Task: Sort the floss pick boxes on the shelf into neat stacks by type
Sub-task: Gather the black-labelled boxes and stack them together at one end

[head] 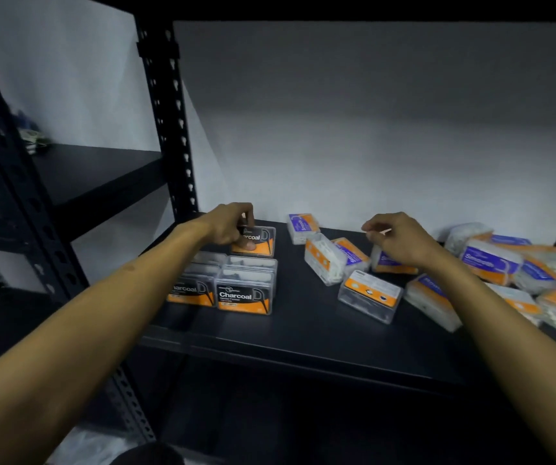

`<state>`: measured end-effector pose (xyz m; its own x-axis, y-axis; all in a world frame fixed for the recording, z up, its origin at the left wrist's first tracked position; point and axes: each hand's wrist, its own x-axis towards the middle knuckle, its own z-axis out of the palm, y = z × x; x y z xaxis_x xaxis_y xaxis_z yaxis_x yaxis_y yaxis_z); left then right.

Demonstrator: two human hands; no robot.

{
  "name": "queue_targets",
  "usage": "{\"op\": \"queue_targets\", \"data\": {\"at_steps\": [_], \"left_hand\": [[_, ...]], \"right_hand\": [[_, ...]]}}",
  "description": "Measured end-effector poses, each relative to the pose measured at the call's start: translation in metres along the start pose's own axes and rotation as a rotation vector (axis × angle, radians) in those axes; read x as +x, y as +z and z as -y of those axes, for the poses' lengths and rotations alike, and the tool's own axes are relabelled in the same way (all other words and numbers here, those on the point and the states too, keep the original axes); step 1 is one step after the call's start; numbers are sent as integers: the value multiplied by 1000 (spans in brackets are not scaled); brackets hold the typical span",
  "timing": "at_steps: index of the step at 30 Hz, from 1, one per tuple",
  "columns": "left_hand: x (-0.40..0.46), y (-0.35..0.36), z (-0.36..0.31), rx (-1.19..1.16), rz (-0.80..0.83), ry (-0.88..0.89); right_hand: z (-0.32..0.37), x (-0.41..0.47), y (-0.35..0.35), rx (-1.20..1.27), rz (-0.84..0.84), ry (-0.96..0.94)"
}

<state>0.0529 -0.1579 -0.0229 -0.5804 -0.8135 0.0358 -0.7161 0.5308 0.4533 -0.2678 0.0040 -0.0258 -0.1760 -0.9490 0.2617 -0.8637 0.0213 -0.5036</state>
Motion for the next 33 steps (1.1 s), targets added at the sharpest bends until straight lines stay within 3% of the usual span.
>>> {"op": "queue_targets", "data": {"at_steps": [4, 13, 20, 27, 33], "left_hand": [[-4, 3, -5, -35, -98, 29], [-14, -5, -10, 107, -101, -10], [-13, -7, -11, 162, -135, 21], [-9, -8, -55, 6, -201, 95], [1, 24, -127, -51, -143, 258]], "right_hand": [[-12, -10, -5, -88, 66, 53], [-25, -17, -16, -90, 63, 85], [-45, -49, -55, 243, -240, 86], [-99, -102, -97, 220, -365, 188], [-133, -122, -103, 208, -463, 351]]}}
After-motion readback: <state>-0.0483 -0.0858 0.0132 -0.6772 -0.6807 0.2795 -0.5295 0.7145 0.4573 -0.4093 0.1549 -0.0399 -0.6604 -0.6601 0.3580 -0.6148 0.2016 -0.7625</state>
